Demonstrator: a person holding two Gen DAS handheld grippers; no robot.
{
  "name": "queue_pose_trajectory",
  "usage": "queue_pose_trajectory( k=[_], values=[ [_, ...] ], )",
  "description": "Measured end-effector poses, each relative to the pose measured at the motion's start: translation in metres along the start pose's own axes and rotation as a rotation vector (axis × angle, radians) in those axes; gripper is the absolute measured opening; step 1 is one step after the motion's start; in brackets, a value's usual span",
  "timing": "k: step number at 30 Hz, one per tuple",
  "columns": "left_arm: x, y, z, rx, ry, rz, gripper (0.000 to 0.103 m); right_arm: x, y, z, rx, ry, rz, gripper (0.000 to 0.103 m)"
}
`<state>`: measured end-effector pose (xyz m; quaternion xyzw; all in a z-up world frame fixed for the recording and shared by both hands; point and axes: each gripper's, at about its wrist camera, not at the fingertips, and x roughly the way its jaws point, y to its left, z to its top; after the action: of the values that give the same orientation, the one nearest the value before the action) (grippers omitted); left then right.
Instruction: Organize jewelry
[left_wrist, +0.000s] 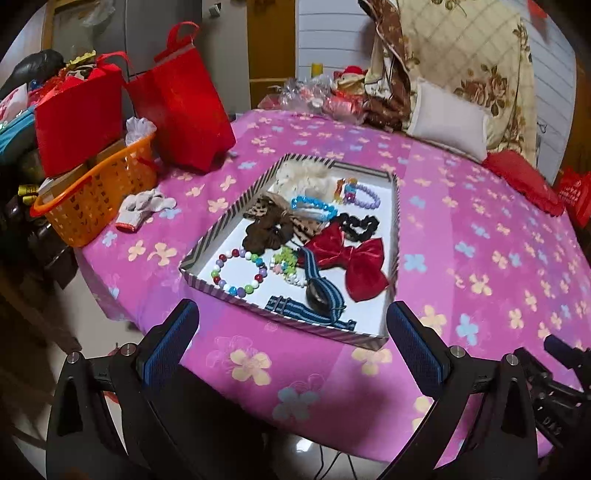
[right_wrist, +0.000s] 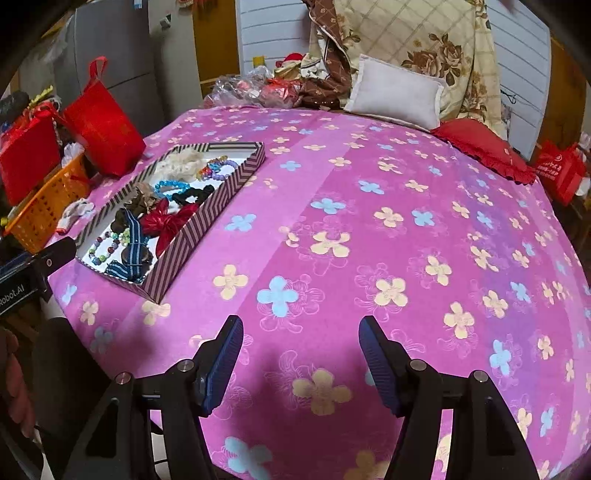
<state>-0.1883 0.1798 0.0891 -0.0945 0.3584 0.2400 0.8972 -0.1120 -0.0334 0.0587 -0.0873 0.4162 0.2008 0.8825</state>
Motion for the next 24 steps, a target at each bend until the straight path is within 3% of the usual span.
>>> queue_pose_trajectory(
  k=[14, 24],
  values=[
    [0.014, 0.019, -0.003, -0.025, 0.067, 0.011, 0.102, 0.004, 0.03, 0.026, -0.027, 0.011, -0.028, 0.063],
    [0.011, 0.015, -0.004, 0.006, 0.065, 0.036, 0.102, 0.007, 0.03, 0.034, -0.006, 0.004, -0.02, 0.063]
  ],
)
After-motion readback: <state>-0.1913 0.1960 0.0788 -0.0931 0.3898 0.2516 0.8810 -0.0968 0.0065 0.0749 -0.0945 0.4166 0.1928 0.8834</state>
